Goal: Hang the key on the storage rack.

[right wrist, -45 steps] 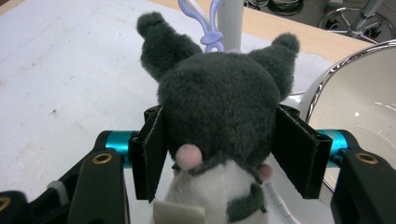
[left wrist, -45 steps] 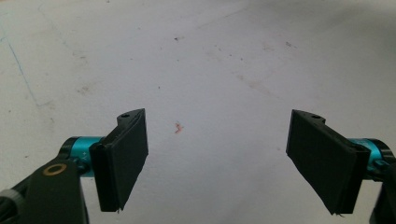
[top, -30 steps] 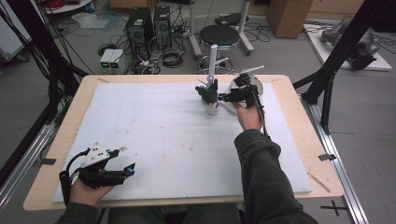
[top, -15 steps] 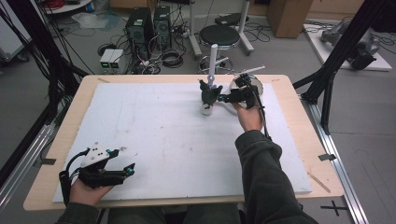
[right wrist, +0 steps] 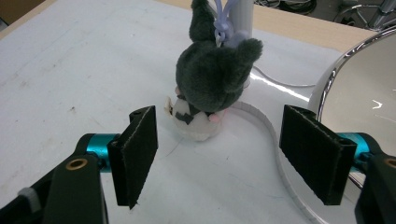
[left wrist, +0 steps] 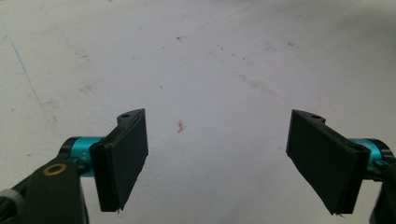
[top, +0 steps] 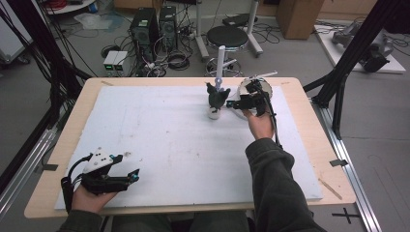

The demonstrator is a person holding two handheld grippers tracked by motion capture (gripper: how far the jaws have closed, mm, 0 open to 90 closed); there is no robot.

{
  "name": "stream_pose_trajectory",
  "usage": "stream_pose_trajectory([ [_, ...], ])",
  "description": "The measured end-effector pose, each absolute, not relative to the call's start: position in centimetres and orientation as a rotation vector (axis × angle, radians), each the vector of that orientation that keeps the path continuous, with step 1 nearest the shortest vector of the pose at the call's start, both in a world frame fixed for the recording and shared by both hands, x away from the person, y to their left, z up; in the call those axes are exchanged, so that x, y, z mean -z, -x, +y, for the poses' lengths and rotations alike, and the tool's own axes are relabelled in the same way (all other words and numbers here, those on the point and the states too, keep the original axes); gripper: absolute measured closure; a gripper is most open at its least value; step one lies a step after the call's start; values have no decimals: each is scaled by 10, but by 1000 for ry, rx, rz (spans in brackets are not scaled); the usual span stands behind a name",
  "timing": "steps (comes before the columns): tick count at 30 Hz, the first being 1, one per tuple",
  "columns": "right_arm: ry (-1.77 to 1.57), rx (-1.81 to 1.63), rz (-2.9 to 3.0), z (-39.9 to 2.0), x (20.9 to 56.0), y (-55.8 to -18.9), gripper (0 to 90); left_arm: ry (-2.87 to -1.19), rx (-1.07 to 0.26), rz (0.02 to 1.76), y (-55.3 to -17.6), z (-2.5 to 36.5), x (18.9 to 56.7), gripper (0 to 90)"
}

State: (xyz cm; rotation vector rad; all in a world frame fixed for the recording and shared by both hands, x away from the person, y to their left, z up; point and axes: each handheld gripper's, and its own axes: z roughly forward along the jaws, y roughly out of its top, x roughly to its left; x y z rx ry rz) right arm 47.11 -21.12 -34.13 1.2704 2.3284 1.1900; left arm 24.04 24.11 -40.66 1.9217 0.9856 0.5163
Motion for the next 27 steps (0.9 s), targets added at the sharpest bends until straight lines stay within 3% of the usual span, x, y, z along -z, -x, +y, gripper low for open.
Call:
stream_pose_trajectory([
  [27,-1223,-1237,2353,-205,345,-458,225,-1928,-515,988,-241,242,407,211],
])
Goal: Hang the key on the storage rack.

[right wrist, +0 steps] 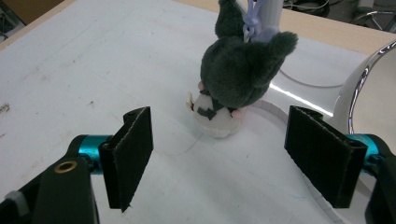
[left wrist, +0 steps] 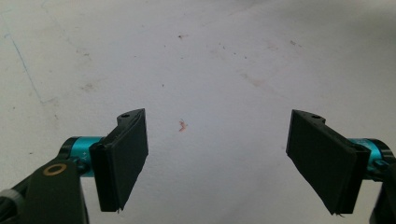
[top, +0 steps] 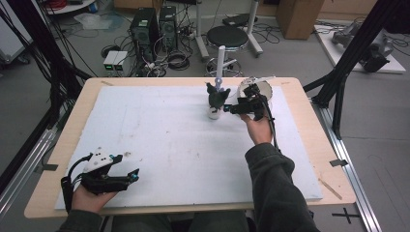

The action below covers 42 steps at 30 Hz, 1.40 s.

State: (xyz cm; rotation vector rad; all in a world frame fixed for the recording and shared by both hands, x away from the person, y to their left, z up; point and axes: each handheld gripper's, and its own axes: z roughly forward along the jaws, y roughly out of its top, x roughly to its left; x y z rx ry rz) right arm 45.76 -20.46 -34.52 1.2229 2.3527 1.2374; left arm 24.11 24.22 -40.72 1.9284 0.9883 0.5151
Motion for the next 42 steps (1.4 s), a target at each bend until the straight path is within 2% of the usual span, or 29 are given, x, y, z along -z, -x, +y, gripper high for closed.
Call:
stream_pose_trajectory([
  [42,-1156,-1284,2411,-197,348,-425,176,-1921,-519,1002,-242,246,406,212],
])
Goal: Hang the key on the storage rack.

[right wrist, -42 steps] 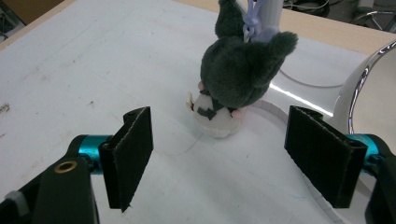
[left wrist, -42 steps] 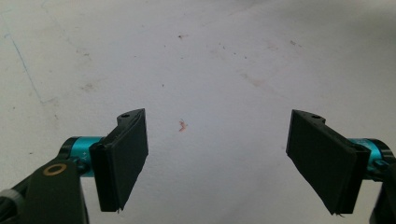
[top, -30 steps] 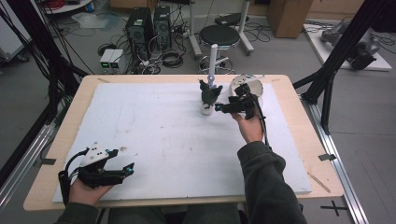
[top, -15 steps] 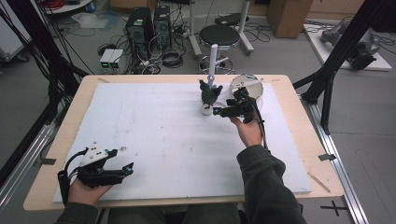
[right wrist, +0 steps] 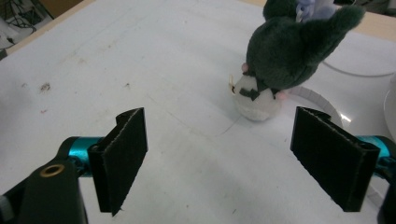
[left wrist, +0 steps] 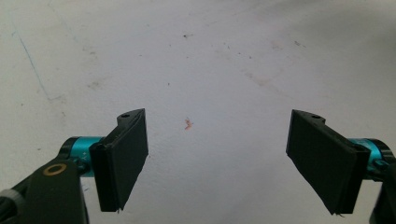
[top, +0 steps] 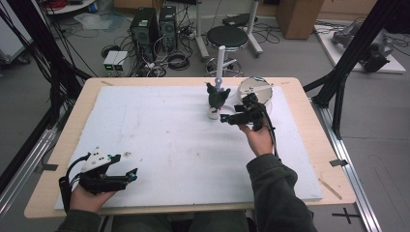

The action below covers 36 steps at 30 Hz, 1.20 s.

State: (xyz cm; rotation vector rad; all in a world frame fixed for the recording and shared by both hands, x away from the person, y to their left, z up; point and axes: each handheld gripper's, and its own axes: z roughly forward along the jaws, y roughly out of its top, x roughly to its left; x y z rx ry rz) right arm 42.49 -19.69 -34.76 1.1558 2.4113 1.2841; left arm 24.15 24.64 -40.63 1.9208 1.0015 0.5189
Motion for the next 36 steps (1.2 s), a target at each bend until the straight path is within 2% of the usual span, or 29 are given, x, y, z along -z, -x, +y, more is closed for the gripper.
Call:
stream_pose_trajectory([
  [36,-1101,-1307,2412,-205,359,-391,123,-1921,-519,1015,-242,248,407,212],
])
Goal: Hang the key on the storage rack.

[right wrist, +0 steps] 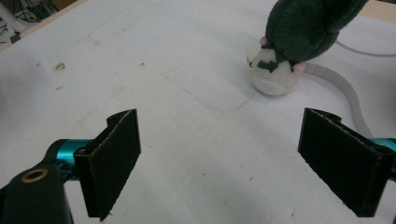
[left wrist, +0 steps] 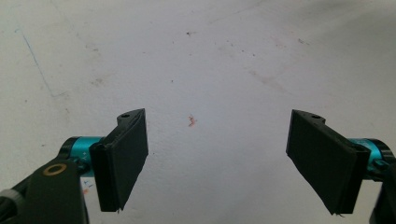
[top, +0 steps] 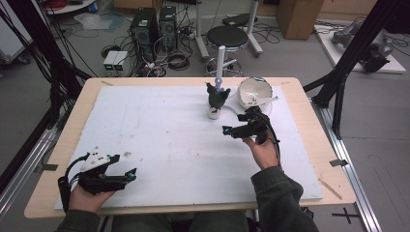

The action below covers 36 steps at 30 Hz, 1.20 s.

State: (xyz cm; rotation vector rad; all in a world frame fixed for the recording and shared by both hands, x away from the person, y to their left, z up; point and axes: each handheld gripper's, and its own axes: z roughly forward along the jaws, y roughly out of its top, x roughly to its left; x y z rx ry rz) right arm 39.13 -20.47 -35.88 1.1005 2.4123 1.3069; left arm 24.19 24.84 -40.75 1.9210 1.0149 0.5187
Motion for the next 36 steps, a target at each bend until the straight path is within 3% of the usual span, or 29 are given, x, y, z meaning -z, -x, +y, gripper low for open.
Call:
stream_pose_trajectory([
  [36,-1059,-1275,2436,-220,382,-359,119,-1931,-514,1014,-242,248,410,212],
])
